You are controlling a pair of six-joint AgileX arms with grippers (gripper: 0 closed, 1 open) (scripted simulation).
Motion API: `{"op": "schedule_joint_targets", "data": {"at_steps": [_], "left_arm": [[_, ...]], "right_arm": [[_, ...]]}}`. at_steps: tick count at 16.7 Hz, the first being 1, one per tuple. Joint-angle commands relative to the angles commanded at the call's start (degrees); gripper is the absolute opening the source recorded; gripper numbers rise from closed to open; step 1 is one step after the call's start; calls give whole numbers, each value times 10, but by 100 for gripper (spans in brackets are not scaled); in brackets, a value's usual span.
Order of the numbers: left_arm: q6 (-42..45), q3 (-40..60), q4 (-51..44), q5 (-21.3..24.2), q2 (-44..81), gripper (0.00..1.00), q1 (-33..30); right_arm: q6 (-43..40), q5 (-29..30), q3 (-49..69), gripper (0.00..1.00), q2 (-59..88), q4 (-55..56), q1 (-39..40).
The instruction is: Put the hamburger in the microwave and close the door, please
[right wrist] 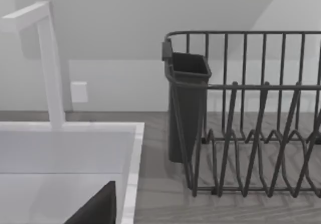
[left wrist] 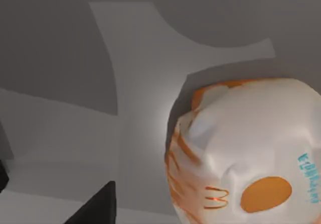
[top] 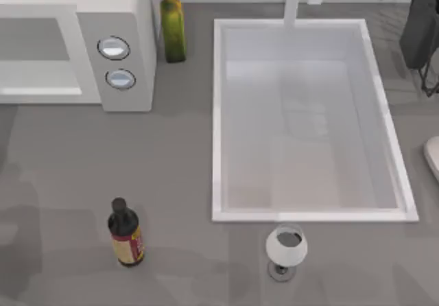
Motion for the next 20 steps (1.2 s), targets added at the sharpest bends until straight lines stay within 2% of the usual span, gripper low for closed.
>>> {"op": "schedule_joint_targets", "data": {"at_steps": [5,10,20], "left_arm": [[3,-59,125,0,63,100,2],[4,-66,138,0,71,100,2],[4,-66,138,0,71,25,2]], "right_arm": [[0,0,0,100,0,0,0],[0,0,0,100,0,0,0],[0,0,0,100,0,0,0]]}}
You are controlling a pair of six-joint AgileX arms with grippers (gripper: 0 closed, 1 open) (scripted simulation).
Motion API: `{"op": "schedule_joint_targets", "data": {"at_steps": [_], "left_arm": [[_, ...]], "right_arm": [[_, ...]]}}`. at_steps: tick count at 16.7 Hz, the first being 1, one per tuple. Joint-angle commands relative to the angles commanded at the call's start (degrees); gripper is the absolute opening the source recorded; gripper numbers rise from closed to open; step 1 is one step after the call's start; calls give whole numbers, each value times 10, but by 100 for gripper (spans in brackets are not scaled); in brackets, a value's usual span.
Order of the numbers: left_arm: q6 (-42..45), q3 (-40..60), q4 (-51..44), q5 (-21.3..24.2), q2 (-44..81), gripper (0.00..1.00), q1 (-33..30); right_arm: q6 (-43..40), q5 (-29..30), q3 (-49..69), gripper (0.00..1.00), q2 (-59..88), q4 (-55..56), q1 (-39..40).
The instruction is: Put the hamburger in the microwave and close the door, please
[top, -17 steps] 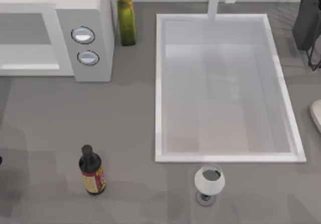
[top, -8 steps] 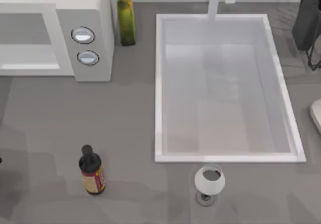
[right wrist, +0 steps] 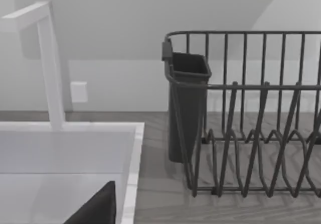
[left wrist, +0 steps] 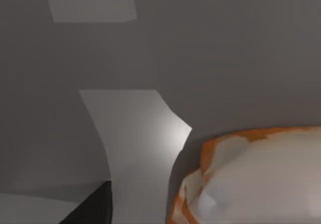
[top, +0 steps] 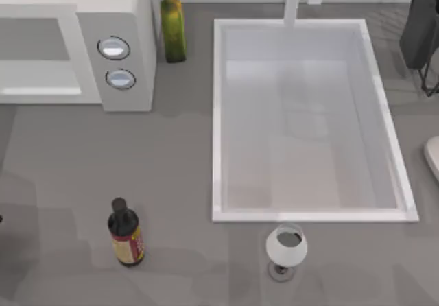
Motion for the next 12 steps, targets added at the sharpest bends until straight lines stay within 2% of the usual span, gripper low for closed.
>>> {"op": "schedule_joint_targets", "data": {"at_steps": [3,11,12], "left_arm": [[0,0,0,0,0,2,0],[0,0,0,0,0,0,0],[2,19,-41,10,-39,0,1]], "right_arm": [[0,0,0,100,0,0,0],[0,0,0,100,0,0,0],[0,0,0,100,0,0,0]]}}
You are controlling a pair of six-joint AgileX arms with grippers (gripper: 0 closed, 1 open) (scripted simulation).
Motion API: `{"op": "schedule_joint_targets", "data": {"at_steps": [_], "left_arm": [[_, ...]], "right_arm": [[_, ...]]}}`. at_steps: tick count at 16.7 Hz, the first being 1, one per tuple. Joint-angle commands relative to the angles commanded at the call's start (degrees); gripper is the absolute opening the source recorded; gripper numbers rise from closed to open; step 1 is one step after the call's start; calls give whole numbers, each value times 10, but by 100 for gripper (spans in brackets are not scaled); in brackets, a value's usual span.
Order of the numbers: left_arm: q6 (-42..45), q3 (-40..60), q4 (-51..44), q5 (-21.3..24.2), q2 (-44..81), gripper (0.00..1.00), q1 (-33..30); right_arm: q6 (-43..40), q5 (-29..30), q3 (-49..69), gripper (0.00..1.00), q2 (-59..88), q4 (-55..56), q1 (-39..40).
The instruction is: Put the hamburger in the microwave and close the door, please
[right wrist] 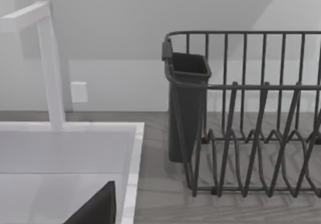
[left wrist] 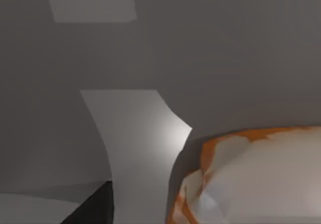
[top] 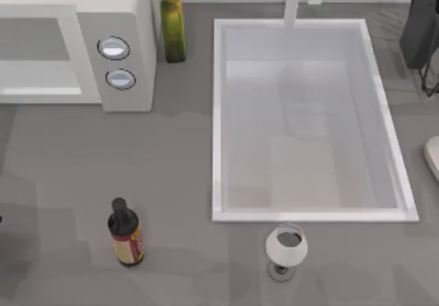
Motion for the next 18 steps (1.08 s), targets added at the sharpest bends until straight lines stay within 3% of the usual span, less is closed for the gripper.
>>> {"op": "schedule_joint_targets", "data": {"at_steps": [4,11,18], "left_arm": [[0,32,-42,0,-15,0,1],[-3,142,-236,0,-87,0,-2],[-5,151,-243,-2,-94,0,-1]], "right_arm": [[0,0,0,100,0,0,0],[0,0,0,100,0,0,0],[0,0,0,100,0,0,0]]}}
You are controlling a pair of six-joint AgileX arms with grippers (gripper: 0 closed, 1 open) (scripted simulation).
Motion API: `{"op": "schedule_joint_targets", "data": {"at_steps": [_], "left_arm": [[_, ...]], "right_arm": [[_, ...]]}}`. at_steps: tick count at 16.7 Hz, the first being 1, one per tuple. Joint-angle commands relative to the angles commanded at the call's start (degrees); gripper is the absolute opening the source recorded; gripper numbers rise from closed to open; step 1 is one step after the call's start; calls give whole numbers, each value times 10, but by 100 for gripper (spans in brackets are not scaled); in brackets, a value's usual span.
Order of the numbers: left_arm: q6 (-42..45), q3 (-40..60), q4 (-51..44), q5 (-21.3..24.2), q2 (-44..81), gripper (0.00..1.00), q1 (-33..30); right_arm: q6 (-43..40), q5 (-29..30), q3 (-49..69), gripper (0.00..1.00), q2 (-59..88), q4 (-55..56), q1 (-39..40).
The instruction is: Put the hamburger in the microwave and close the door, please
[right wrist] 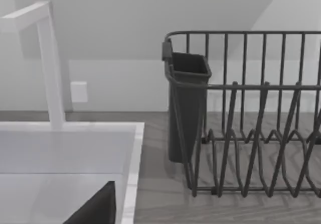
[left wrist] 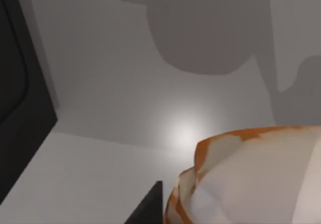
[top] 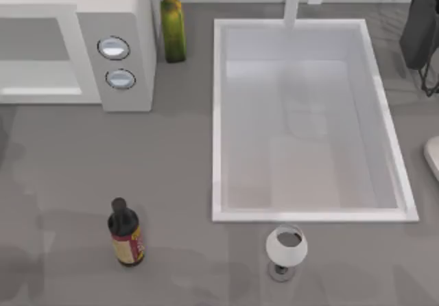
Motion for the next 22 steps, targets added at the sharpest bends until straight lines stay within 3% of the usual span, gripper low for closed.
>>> {"op": "schedule_joint_targets", "data": {"at_steps": [3,7,14,19,22], "left_arm": [[-24,1,54,-8,16,0,2],[-76,6,205,-18,72,0,3],[-170,2,606,1,205,0,-14],[-214,-20,891,47,293,0,-45],[-227,-34,1013,78,336,0,-65]], "right_arm": [[0,0,0,100,0,0,0],[0,0,0,100,0,0,0],[0,0,0,100,0,0,0],[0,0,0,100,0,0,0],[0,0,0,100,0,0,0]]}}
